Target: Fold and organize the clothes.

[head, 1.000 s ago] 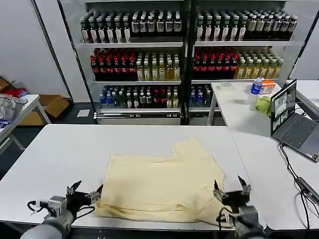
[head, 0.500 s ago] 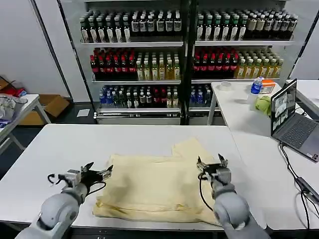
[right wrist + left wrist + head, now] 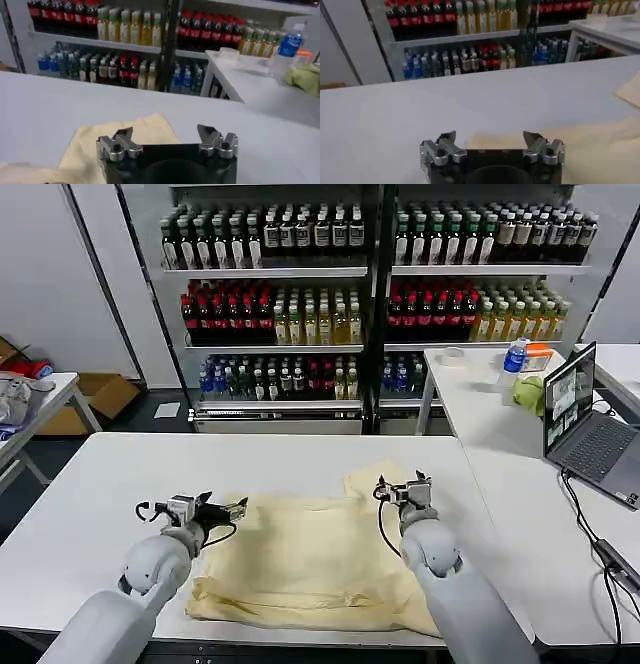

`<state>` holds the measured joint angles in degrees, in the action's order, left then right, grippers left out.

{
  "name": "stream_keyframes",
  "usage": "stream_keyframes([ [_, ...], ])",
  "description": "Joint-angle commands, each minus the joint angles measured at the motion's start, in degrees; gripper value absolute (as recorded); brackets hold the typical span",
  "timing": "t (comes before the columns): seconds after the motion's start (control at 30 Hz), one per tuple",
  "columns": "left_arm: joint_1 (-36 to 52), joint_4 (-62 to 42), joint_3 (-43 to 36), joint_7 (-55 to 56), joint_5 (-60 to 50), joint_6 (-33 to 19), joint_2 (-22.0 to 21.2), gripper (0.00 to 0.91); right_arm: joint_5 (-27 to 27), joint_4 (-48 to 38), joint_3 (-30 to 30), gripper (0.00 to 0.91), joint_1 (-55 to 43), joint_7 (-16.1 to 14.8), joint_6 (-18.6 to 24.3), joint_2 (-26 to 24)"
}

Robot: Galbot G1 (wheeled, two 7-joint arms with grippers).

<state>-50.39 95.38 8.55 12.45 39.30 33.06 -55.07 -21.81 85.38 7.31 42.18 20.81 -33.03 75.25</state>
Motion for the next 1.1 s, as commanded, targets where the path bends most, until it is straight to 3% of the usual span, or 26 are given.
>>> stream_keyframes([
  [0.03, 7.26, -8.53, -4.52, -0.30, 0.09, 0.02, -1.10, 0.907, -0.48, -10.13, -1.29, 0.907, -5.88, -0.06, -0.13, 2.81],
  [0.57, 6.05, -8.96, -3.76, -1.98, 2.56, 0.08, -0.73, 0.907, -0.65, -21.27, -0.45, 0.907, -13.00, -0.02, -0.18, 7.79],
  [0.6, 5.94, -9.00, -3.70, -2.26, 2.55, 0.10, -0.67, 0.615, -0.66, -21.84, -0.38, 0.907, -13.16, -0.01, -0.20, 7.97],
  [0.63, 5.65, -8.84, -3.54, -2.75, 2.64, 0.10, -0.49, 0.191, -0.67, -22.28, -0.37, 0.907, -13.25, -0.06, -0.22, 8.02],
  [0.7, 5.13, -8.41, -3.40, -3.34, 2.93, 0.10, -0.22, 0.020, -0.64, -22.76, -0.53, 0.887, -13.25, -0.28, -0.24, 8.01],
  [0.73, 4.49, -8.09, -3.28, -3.63, 2.92, 0.09, -0.02, 0.010, -0.64, -23.23, -0.67, 0.494, -13.18, -0.32, -0.24, 7.99],
  [0.77, 4.39, -7.81, -3.23, -3.90, 2.93, 0.08, 0.04, 0.010, -0.67, -23.42, -0.71, 0.242, -13.11, -0.40, -0.24, 7.97],
  [0.83, 3.40, -7.37, -3.08, -4.46, 2.78, 0.06, 0.26, 0.010, -1.10, -23.55, -1.05, 0.010, -12.86, -0.75, -0.27, 7.81],
  [1.1, 1.65, -5.94, -2.36, -5.03, 2.88, 0.04, 0.63, 0.010, -2.80, -22.25, -1.32, 0.000, -11.84, -0.59, -0.23, 7.42],
])
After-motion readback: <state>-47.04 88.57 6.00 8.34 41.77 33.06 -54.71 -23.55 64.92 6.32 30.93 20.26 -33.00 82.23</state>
